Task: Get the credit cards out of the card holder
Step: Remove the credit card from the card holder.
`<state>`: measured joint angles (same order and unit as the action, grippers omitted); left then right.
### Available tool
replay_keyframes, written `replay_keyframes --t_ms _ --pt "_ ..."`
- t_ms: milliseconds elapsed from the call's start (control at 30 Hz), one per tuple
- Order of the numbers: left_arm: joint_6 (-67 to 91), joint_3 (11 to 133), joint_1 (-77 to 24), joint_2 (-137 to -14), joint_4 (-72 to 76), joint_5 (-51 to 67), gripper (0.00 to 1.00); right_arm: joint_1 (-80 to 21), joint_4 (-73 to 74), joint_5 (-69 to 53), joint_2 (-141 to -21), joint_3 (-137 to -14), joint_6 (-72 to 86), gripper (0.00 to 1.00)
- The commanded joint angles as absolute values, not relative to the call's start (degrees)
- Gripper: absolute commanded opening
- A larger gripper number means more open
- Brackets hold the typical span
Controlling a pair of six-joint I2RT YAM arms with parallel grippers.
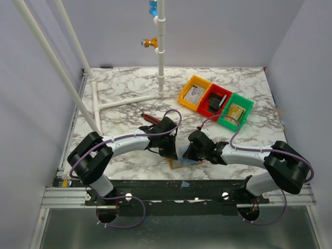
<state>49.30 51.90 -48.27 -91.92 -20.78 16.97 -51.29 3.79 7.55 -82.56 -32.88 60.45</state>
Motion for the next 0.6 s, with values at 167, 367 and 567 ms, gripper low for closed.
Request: replay_keyframes --t_ms 167,367,567 --pt "50.81 48.52 -49.22 -89.97 -20.9 12.54 0.0 -51.59 13.62 6.24 -86.92 -29.14 59.33 0.01" --pt "51.25 48.42 -49.22 -91.64 -18.56 13.89 0.0 -51.57 13.89 6.32 -86.71 -29.41 59.2 0.01" --pt "50.8 49.12 -49.3 -93.16 -18.44 14.41 0.0 -51.61 13.97 6.41 -86.57 -29.47 59.12 0.01"
